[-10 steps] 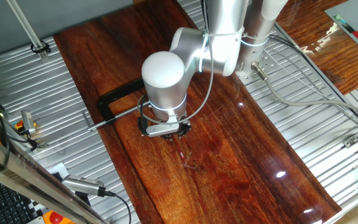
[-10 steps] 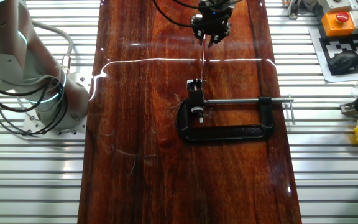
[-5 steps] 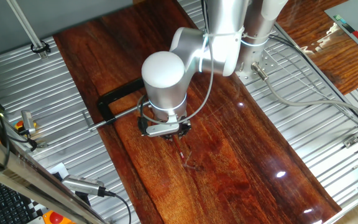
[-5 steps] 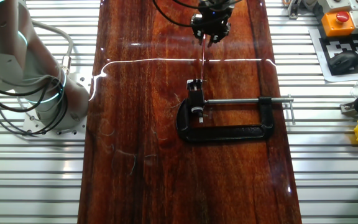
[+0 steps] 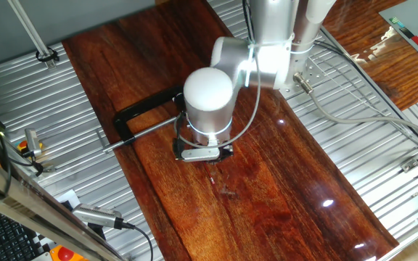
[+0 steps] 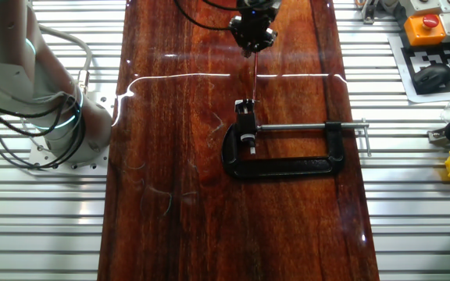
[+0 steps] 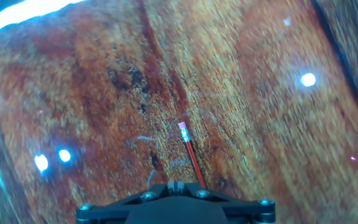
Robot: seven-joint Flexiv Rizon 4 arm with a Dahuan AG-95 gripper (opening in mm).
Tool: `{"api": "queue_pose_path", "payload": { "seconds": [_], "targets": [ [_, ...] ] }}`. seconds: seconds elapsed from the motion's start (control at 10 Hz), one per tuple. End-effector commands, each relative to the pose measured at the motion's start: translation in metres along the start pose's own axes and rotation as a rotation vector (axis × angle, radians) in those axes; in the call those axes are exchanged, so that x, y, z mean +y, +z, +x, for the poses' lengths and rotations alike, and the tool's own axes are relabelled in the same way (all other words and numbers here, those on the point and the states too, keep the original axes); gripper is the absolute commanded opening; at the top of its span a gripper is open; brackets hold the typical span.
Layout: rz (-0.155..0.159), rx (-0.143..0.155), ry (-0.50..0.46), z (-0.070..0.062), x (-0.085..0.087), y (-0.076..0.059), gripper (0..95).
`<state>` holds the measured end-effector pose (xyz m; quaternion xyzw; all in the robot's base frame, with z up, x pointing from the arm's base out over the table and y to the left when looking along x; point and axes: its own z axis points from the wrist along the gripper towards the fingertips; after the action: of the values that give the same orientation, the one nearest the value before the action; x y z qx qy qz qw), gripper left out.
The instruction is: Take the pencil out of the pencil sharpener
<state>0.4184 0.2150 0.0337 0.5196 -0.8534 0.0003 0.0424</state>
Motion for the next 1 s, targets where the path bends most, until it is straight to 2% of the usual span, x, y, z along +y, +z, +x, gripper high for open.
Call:
{"api": "queue_pose_path", "payload": {
  "seconds": [0.1,0.5,0.6,1.0],
  "targets": [
    [0.002,0.013,0.033,0.015,-0.014,-0.005,0.0],
    [-0.004,0.017,-0.032,0.042,-0.05,-0.025,0.0],
    [-0.006,0.016,-0.037,0.046,-0.055,-0.027,0.0],
    [-0.006,0.013,-0.001,0.046,-0.055,-0.027,0.0]
  ]
}}
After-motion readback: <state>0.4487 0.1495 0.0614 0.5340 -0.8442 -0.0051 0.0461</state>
